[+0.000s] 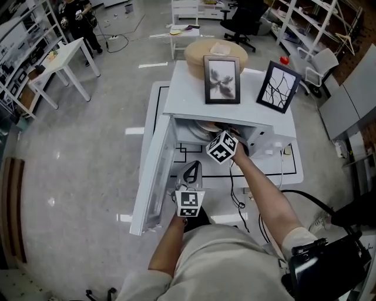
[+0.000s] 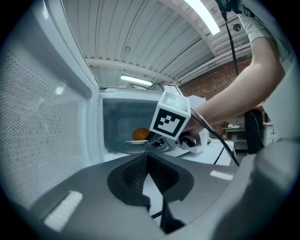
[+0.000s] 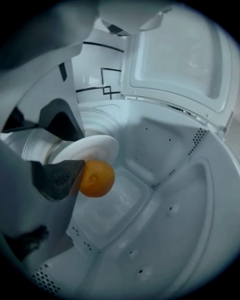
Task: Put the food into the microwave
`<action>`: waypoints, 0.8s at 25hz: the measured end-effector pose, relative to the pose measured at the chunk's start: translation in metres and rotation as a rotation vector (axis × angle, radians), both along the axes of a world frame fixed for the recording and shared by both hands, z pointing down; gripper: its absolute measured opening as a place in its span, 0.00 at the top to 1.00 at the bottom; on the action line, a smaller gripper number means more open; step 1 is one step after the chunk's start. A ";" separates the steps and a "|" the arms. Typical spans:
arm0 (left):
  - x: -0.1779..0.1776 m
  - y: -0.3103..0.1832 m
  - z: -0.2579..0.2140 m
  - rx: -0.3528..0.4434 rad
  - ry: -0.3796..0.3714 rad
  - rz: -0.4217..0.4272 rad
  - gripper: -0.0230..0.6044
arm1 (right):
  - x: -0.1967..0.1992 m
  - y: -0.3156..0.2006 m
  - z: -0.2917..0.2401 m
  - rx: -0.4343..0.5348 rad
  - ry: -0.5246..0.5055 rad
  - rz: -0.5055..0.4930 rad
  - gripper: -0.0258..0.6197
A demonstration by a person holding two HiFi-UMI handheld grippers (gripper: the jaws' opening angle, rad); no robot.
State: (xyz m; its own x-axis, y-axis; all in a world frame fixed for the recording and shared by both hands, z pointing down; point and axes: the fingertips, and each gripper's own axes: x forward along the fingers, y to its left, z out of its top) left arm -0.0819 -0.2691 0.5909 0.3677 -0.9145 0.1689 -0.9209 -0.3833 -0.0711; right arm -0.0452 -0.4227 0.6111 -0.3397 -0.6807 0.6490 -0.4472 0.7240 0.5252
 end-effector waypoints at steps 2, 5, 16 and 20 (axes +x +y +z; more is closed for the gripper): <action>0.001 0.002 0.000 -0.001 0.000 0.004 0.95 | -0.002 0.003 -0.002 -0.052 -0.086 0.009 0.76; 0.002 0.003 0.001 -0.004 0.001 0.009 0.95 | -0.005 0.007 -0.005 -0.085 -0.162 0.011 0.72; 0.001 0.005 0.002 -0.014 0.010 0.008 0.95 | -0.010 0.013 -0.022 -0.127 -0.318 0.033 0.69; 0.000 0.007 0.000 -0.022 0.020 0.000 0.95 | -0.007 0.024 -0.031 -0.103 -0.327 0.034 0.69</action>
